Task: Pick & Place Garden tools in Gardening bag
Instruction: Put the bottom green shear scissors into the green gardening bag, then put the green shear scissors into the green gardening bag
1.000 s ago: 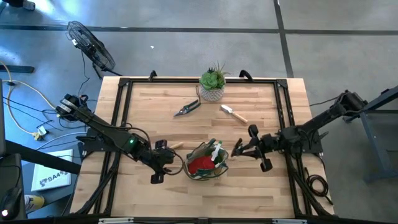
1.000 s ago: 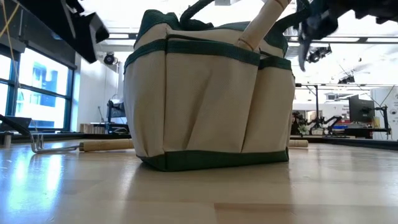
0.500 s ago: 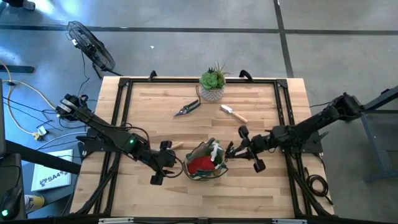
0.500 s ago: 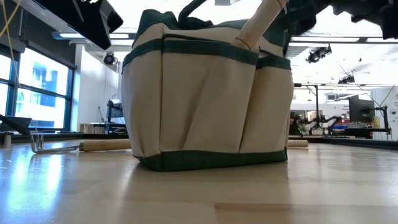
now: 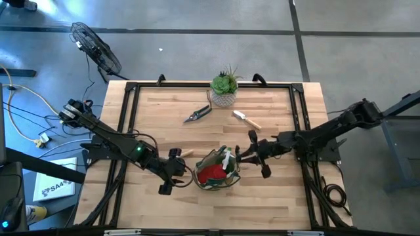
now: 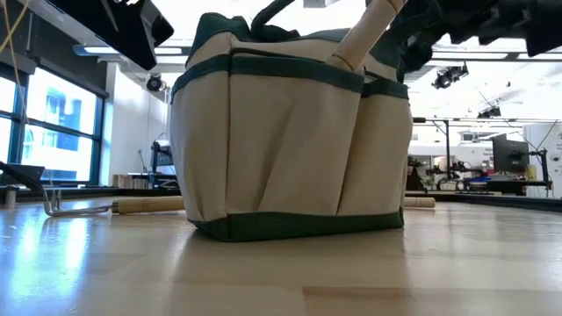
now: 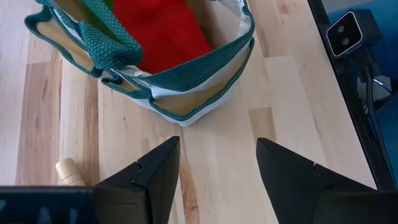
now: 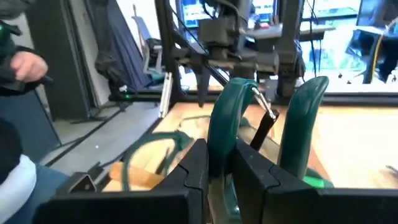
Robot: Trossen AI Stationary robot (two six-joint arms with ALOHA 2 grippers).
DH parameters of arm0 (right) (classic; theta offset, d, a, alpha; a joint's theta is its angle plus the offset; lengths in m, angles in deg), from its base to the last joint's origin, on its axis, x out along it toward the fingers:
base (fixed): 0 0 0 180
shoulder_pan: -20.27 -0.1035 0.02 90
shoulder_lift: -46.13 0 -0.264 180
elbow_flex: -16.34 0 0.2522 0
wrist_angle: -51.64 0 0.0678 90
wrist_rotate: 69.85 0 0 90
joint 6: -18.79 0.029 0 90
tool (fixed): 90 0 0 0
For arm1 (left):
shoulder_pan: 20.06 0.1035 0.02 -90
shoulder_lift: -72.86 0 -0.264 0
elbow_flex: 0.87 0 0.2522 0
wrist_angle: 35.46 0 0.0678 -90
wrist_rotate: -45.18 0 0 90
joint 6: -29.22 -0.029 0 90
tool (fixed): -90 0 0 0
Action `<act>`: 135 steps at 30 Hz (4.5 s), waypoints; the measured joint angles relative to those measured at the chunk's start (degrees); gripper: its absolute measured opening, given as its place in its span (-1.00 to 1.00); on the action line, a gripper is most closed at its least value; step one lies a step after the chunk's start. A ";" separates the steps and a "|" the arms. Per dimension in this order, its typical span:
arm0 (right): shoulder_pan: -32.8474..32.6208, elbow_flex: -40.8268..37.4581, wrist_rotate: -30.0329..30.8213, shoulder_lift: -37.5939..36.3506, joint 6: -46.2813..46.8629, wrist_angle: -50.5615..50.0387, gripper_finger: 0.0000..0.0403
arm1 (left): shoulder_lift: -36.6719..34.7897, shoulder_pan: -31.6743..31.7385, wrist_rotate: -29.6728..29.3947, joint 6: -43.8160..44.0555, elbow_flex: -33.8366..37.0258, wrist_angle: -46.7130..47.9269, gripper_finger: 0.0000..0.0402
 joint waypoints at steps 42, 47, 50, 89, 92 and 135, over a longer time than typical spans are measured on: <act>10.16 0.02 -15.51 12.13 7.43 3.26 -0.83 | -0.02 0.00 1.14 0.07 0.00 -0.07 0.03; 10.05 0.00 -20.08 14.96 7.48 7.75 -0.83 | -0.02 0.00 1.18 0.20 0.00 -0.19 0.03; 10.05 0.00 -18.40 14.99 7.66 6.74 -0.82 | -0.02 0.00 1.20 0.27 0.00 -0.19 0.03; 7.04 -0.20 -8.22 14.99 15.79 3.24 -0.38 | -0.02 -0.02 1.54 0.09 0.00 0.17 0.03; 7.04 -0.20 -8.23 14.99 16.23 3.51 -0.20 | -0.02 -0.02 1.53 0.09 0.00 0.18 0.03; -0.04 -0.07 -12.42 -6.12 2.69 6.87 0.05 | -0.26 0.07 -0.05 18.05 -0.02 9.23 0.03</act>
